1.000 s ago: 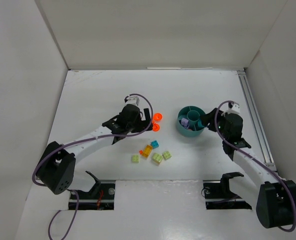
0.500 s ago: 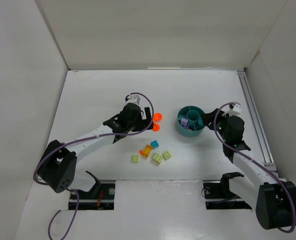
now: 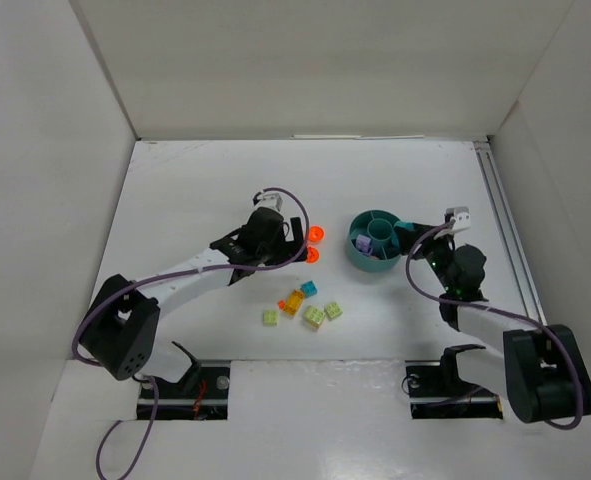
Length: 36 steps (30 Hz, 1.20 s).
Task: Sort the legos into containers by color
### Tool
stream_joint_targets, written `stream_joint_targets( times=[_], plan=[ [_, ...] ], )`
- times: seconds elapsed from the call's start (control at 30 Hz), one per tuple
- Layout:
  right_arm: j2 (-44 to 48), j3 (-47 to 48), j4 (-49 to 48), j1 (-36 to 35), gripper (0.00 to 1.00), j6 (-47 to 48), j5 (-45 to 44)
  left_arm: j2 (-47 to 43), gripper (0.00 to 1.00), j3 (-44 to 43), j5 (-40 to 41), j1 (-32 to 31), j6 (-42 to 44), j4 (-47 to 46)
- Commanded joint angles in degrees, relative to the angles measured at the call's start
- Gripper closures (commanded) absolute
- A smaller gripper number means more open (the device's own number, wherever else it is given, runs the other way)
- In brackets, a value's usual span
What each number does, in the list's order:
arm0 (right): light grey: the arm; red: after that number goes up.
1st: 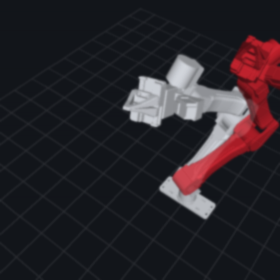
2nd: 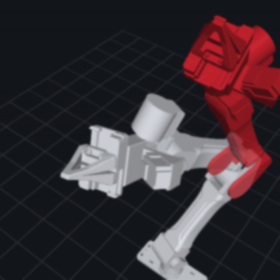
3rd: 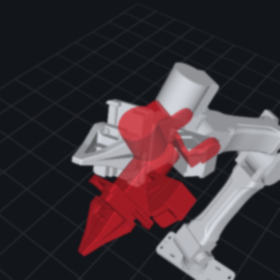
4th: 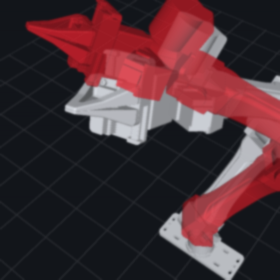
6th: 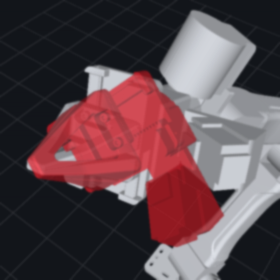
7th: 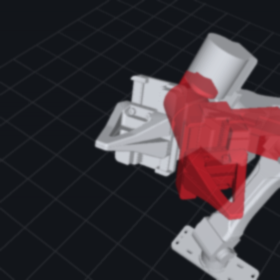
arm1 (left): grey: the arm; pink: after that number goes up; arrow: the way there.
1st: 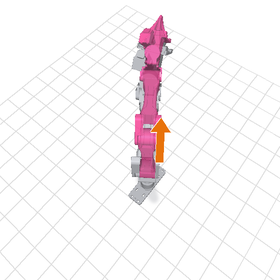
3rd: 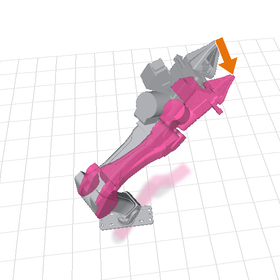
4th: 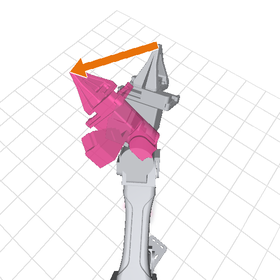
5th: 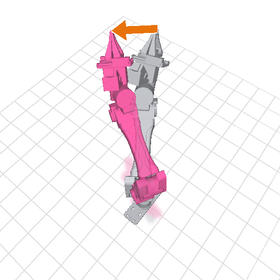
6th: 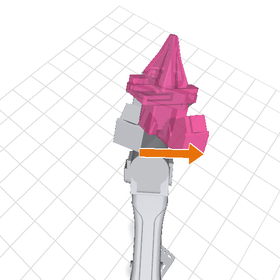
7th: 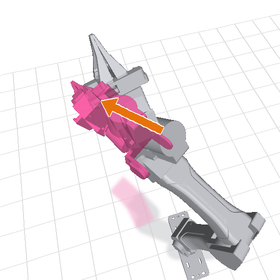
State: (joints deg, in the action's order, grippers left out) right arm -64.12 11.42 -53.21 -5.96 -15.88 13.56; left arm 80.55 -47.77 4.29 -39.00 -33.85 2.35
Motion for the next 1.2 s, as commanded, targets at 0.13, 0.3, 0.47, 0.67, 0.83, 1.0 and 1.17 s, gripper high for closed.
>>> stream_joint_targets(
  times=[0.13, 0.3, 0.47, 0.67, 0.83, 1.0, 1.17],
  plan=[
    [-4.3, -2.7, -18.7, 0.2, 0.77, 4.9, 6.6, -0.2, 0.0, -2.2, -0.1, -0.8, 0.7, -1.5],
    [-3.1, -3.5, -17.1, -1.7, 0.76, 8.7, 7.1, -0.2, 0.0, -2.7, -0.1, -0.8, 0.7, -1.5],
    [-0.5, -4.8, -17.1, -2.8, 0.68, 11.5, 7.2, -0.2, 0.0, -2.7, -0.1, -1.3, 0.7, -1.5],
    [3.2, -3.7, -7.5, -3.4, 0.49, 13.9, 5.9, -0.7, 0.0, -2.7, -0.1, -1.3, 0.7, -1.5],
    [5.2, -3.7, -4.3, -3.4, 0.45, 15.0, 5.9, -1.8, 0.0, -2.2, -0.1, -1.3, 0.2, -1.5],
    [4.6, -2.5, -1.4, -3.4, 0.34, 15.5, 6.4, -2.9, 0.0, -1.6, -0.1, -1.3, 0.2, -1.5],
    [4.0, -0.9, -0.1, -3.4, 0.29, 15.5, 9.2, -3.5, 0.0, -1.1, -0.1, -1.3, 0.2, -1.5]
  ],
)
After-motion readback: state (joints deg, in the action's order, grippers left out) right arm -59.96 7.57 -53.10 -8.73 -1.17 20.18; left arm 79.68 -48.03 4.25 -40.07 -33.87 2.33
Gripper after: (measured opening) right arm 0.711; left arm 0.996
